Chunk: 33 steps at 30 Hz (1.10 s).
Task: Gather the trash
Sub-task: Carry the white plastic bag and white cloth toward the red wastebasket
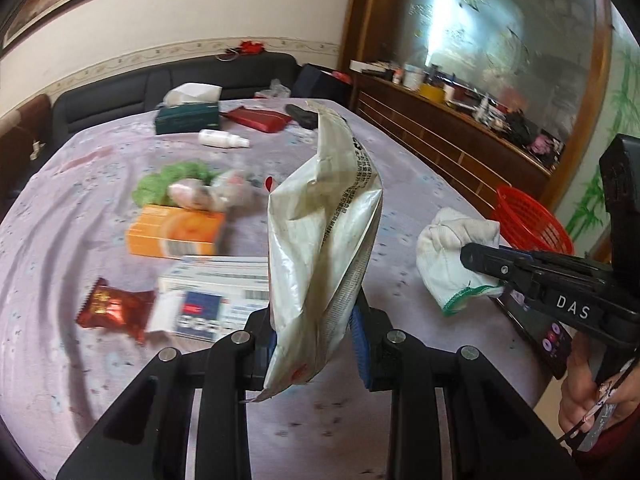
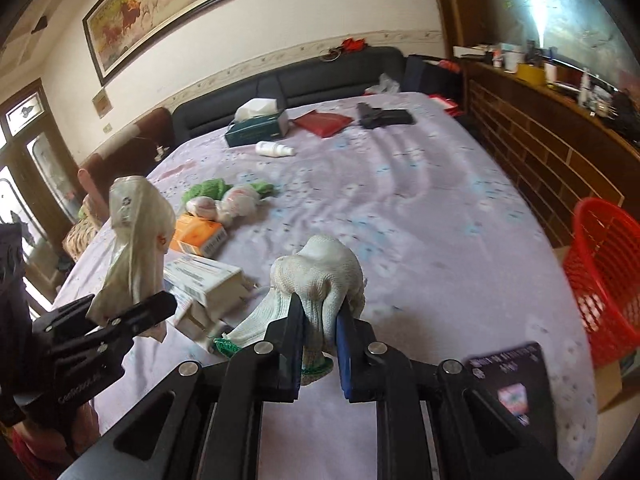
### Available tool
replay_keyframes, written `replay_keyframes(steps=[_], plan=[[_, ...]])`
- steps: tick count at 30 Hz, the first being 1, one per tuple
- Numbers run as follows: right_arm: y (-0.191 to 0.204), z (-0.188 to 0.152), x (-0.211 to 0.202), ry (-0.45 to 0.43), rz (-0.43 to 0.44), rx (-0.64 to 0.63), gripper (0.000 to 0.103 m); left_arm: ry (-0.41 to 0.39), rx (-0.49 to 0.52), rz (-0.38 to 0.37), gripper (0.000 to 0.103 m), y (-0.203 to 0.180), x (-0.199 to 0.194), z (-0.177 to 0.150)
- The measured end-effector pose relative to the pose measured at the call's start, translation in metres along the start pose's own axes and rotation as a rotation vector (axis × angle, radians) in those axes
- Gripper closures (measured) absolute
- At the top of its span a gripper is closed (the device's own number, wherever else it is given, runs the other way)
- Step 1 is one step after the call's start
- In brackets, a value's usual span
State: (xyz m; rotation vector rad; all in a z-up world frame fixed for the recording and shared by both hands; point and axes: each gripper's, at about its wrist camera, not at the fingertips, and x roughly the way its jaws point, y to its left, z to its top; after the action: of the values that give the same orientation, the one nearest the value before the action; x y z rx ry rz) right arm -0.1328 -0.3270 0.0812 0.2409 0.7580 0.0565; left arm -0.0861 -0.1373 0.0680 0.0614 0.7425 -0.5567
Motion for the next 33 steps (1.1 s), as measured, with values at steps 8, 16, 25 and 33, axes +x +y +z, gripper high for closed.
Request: replay_keyframes(steps=[8, 16, 25, 33], plan=[[-0.023, -0.014, -0.011, -0.007, -0.006, 0.039, 0.088, 0.023, 0.035, -0.011, 0.075, -0.024, 0.005, -0.002], [-0.029, -0.019, -0.016, -0.024, -0.002, 0.047, 0.088, 0.04, 0.05, 0.0, 0.075, -0.036, 0.011, -0.004], [-0.027, -0.021, -0.019, -0.033, -0.015, 0.034, 0.088, 0.037, 0.056, 0.023, 0.075, -0.041, 0.013, -0.006], [-0.026, -0.021, -0.018, -0.023, -0.015, 0.034, 0.088, 0.047, 0.062, 0.036, 0.075, -0.041, 0.017, -0.009]])
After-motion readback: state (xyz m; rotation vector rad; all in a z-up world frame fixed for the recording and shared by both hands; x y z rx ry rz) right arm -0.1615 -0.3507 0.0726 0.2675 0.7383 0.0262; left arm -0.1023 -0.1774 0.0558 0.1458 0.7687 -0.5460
